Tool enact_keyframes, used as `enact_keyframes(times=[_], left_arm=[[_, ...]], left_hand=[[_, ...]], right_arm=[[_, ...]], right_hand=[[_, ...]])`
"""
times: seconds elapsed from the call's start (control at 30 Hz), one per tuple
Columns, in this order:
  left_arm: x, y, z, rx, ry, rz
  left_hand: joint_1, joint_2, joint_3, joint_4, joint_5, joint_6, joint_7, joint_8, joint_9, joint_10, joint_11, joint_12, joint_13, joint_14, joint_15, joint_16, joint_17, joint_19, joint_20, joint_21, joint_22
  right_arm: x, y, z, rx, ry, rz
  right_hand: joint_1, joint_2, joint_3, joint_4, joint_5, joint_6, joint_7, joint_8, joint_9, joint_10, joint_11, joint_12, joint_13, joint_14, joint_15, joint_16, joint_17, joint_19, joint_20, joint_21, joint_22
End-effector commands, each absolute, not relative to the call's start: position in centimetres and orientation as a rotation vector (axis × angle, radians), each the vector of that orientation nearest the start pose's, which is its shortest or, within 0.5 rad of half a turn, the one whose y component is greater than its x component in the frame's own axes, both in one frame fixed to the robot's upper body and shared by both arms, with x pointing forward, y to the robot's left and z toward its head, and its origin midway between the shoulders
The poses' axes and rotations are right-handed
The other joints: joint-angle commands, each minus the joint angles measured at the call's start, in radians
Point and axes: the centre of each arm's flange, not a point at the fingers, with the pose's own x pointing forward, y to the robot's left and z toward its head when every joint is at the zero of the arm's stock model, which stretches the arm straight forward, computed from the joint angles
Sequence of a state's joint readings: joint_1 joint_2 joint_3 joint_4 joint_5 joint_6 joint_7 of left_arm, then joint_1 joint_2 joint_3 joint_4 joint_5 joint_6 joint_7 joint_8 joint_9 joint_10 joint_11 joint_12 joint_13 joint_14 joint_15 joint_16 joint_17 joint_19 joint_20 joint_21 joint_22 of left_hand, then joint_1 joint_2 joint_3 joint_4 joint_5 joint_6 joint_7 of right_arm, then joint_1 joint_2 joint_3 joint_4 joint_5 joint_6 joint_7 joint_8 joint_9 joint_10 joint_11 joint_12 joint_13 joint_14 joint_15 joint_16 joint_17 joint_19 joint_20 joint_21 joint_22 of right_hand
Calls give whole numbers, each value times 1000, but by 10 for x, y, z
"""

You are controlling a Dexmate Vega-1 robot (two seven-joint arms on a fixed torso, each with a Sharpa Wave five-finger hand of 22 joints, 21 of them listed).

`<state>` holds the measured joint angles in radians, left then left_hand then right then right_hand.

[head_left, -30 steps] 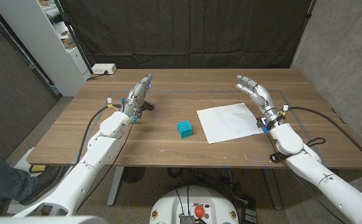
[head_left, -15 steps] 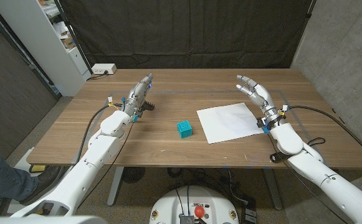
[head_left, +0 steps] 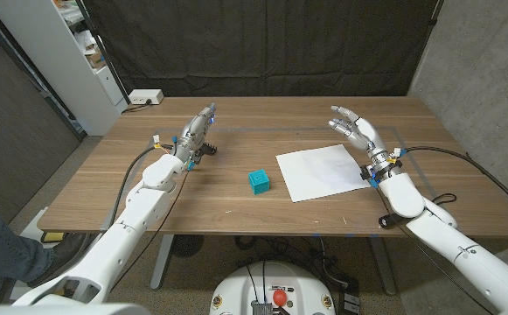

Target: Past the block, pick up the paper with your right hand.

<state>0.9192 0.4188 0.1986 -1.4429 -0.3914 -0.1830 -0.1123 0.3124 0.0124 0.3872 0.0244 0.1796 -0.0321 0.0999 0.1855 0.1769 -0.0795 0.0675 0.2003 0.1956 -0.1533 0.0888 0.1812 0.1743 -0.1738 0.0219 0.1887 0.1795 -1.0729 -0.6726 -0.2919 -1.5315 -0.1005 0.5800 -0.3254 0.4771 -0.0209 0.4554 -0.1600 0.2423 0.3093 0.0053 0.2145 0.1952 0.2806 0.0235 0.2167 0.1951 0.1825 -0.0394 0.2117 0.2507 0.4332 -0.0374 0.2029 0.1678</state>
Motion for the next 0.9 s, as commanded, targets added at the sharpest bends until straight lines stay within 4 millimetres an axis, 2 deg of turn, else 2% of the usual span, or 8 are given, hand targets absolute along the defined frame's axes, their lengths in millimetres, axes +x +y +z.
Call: enact_keyframes(times=[0.03,0.9], left_arm=[[635,278,-9,104,-632,-233],[643,280,-6,109,-628,-244]], left_hand=[[3,8,1,-7,1,5,2,4,3,-5,-2,9,-1,-1,-3,4,5,-37,4,5,1],[1,11,0,-12,0,6,4,3,3,-9,2,8,-1,-4,-5,4,5,-46,8,4,1]], right_arm=[[550,-284,-32,-719,-1012,-5],[546,-277,-26,-897,-977,-50]], right_hand=[[3,-12,3,1,5,3,-2,1,3,7,-3,-4,4,9,-8,0,0,6,0,-4,2],[12,-19,6,2,15,-4,2,-5,3,-2,4,-11,4,3,-3,-4,-6,0,5,-9,2]])
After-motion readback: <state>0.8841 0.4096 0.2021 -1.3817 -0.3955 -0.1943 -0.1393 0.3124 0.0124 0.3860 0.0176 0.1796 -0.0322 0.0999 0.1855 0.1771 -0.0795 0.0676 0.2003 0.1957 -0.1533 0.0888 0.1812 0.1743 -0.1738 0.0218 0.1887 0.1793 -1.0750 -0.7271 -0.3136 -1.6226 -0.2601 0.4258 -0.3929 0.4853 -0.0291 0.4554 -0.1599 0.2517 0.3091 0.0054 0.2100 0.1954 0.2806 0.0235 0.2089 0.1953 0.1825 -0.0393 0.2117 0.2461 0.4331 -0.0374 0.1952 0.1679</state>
